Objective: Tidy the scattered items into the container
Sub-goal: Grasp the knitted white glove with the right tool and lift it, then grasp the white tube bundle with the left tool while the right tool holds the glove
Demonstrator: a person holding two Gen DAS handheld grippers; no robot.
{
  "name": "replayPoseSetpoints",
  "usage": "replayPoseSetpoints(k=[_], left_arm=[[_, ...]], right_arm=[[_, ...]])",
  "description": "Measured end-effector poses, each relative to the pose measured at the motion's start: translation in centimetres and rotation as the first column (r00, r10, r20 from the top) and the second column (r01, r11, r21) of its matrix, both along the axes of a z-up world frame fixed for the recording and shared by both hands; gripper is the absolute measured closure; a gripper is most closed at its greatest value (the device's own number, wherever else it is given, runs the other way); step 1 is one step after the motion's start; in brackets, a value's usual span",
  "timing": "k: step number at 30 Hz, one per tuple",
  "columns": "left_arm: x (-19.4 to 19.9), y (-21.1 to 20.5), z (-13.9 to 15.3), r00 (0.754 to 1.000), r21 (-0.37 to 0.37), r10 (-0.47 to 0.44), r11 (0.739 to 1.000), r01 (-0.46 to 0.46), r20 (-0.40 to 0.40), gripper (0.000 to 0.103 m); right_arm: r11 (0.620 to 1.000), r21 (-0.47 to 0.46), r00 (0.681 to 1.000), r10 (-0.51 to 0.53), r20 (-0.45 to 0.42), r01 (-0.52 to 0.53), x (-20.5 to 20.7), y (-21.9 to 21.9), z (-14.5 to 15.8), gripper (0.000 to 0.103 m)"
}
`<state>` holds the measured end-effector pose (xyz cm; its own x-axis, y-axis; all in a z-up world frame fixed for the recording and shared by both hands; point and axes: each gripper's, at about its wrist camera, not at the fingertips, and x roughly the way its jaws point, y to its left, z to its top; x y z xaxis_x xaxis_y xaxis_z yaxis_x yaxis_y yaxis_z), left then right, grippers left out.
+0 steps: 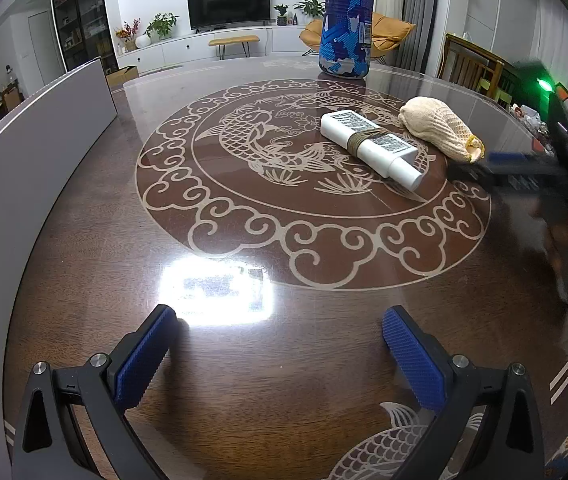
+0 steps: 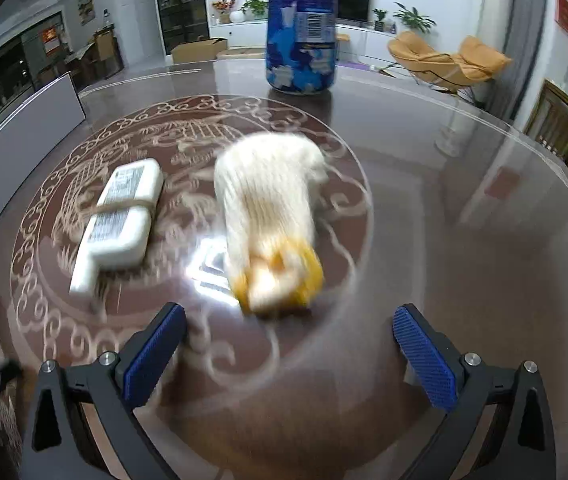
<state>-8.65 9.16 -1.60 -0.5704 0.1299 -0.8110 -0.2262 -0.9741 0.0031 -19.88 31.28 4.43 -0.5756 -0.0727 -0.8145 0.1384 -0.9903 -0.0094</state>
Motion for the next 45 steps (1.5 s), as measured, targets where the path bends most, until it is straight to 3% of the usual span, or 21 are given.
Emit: replayPoseSetpoints(k=[5,9,10,13,19,24,27,31,34,45], left_arm=[[0.0,0.0,0.0,1.0,0.0,0.0,1.0,0.0,0.0,0.0],[0.0,0.0,0.0,1.0,0.001,0.0,1.0,0.0,0.0,0.0],[0.0,0.0,0.0,1.0,0.0,0.0,1.0,0.0,0.0,0.0],[0.0,0.0,0.0,1.0,0.0,0.001,1.0,-0.001,-0.001,0.0],[0.0,-0.1,-0.1,1.0,0.0,0.0,1.0,0.0,-0.001,0.0],[0.0,-0.1,-0.1,1.0,0.0,0.001,1.0,-0.001,-0.001,0.0],[0.0,-0.1,-0.1,1.0,0.0,0.001,1.0,-0.001,-0.001,0.0],[0.1,-0.1,-0.1,1.0,0.001,0.001,1.0,-0.001,-0.001,0.0],[0.1,-0.1,-0.1,1.0,0.001,0.001,1.0,-0.001,-0.001,0.0],[0.1,-0.1,-0.1,1.0,0.001,0.002,1.0,-0.002,-0.001,0.0]], right_arm=[[0.999,0.001,0.999,-0.049,0.0,0.049,-4.2,-0.3,0.0,0.0],[1.0,-0.002,1.0,-0.018,-0.001,0.018,-5.9,0.0,0.0,0.0],[1.0,-0.001,1.0,-0.021,-0.006,0.021,-5.9,0.0,0.1,0.005],[1.0,-0.004,0.999,-0.024,-0.048,0.023,-5.5,0.1,0.7,0.047],[1.0,-0.002,0.999,-0.014,-0.052,0.014,-6.0,-0.7,0.8,0.049],[0.992,-0.008,0.991,0.122,-0.052,-0.123,-5.6,-4.8,0.8,0.049],[0.975,-0.016,0.974,0.223,-0.051,-0.224,-4.2,-8.2,0.7,0.049],[0.923,-0.047,0.924,0.38,-0.049,-0.382,-1.5,-12.6,0.8,0.049],[0.917,-0.022,0.917,0.396,-0.046,-0.398,-0.1,-14.0,0.7,0.049],[0.966,0.002,0.965,0.259,-0.033,-0.259,3.6,-4.9,0.7,0.049]])
